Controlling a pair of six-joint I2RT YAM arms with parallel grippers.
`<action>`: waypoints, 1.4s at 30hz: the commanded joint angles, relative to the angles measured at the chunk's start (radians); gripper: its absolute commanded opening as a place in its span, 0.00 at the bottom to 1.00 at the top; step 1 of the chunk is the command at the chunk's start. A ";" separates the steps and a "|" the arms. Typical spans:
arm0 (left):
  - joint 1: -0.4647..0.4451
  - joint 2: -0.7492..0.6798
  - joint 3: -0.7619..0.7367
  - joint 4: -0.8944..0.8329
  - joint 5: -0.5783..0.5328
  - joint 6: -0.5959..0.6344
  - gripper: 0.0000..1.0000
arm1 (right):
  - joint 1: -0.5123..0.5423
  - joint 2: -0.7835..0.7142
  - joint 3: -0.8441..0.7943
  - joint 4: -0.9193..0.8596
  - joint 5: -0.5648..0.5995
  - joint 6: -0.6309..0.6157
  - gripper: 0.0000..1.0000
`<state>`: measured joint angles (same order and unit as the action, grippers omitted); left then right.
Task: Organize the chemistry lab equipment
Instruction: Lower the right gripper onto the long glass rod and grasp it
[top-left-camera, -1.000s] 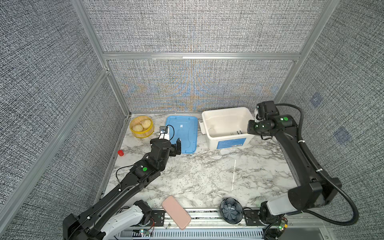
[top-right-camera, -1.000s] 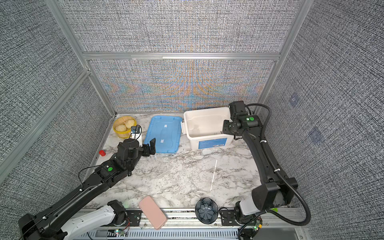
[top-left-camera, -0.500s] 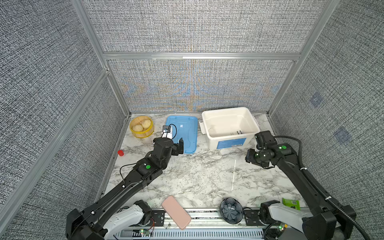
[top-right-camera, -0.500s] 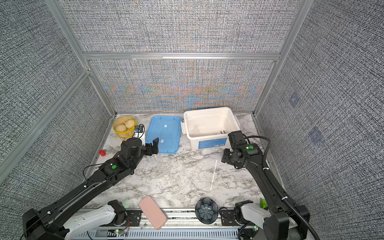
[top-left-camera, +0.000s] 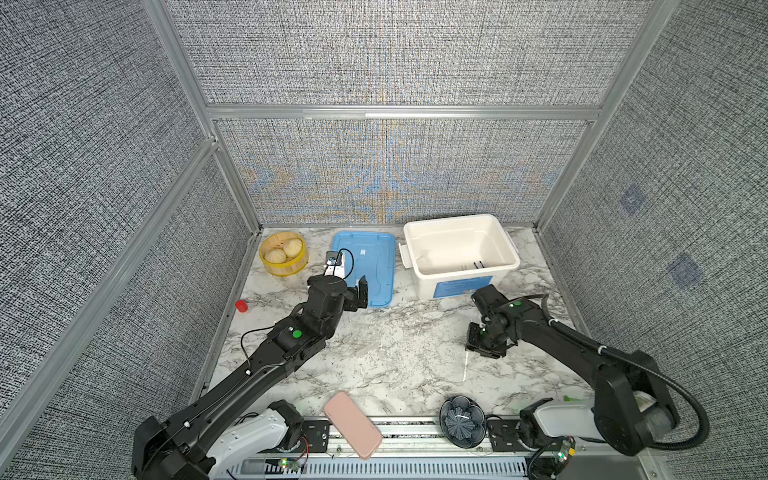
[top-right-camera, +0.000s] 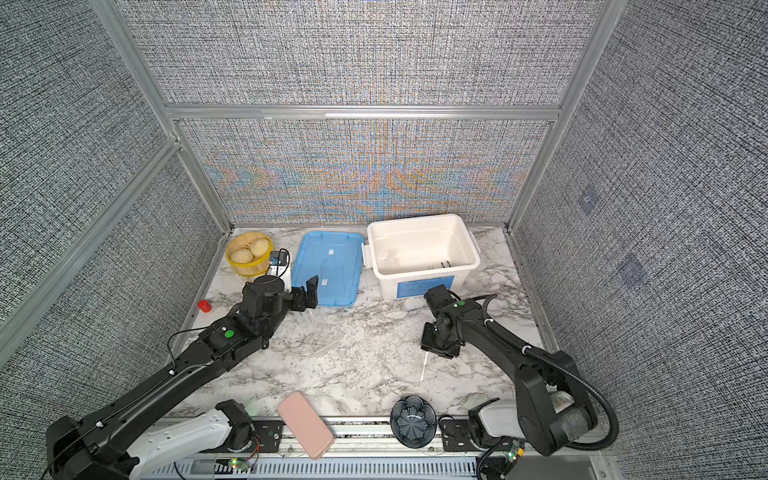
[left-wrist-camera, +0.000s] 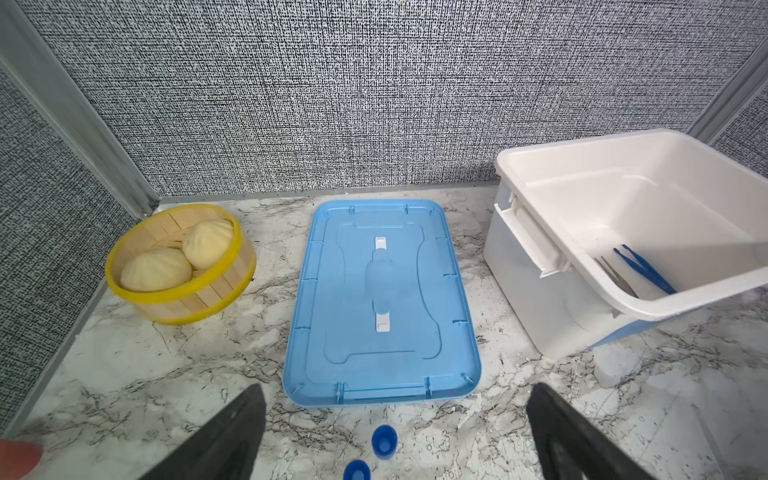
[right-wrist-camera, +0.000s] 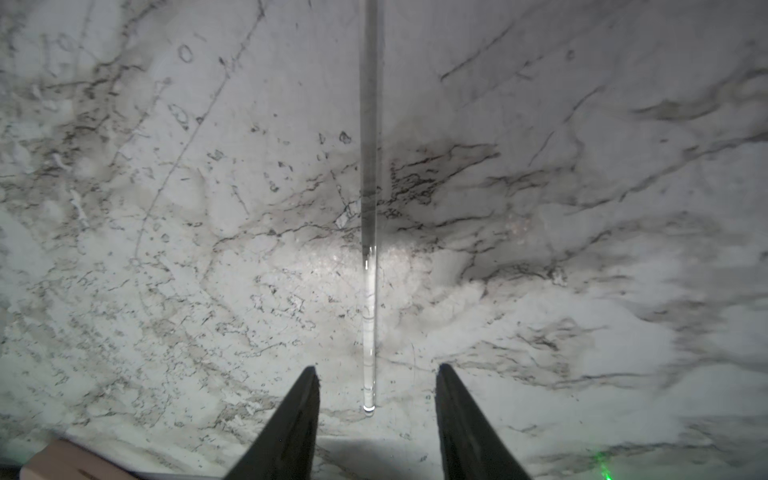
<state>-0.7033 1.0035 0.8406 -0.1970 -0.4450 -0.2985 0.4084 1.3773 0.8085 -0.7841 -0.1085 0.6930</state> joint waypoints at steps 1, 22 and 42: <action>0.002 -0.008 -0.005 0.016 0.002 -0.013 0.99 | 0.005 0.044 0.008 0.028 0.016 0.026 0.43; 0.002 -0.033 -0.024 0.013 -0.005 -0.012 0.99 | 0.061 0.217 0.023 0.048 0.084 0.116 0.24; 0.001 -0.052 -0.023 0.033 0.023 -0.018 0.99 | 0.084 0.108 -0.035 0.112 0.086 0.115 0.00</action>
<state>-0.7033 0.9535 0.8078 -0.1753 -0.4229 -0.3145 0.4896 1.5047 0.7856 -0.7063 0.0128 0.8227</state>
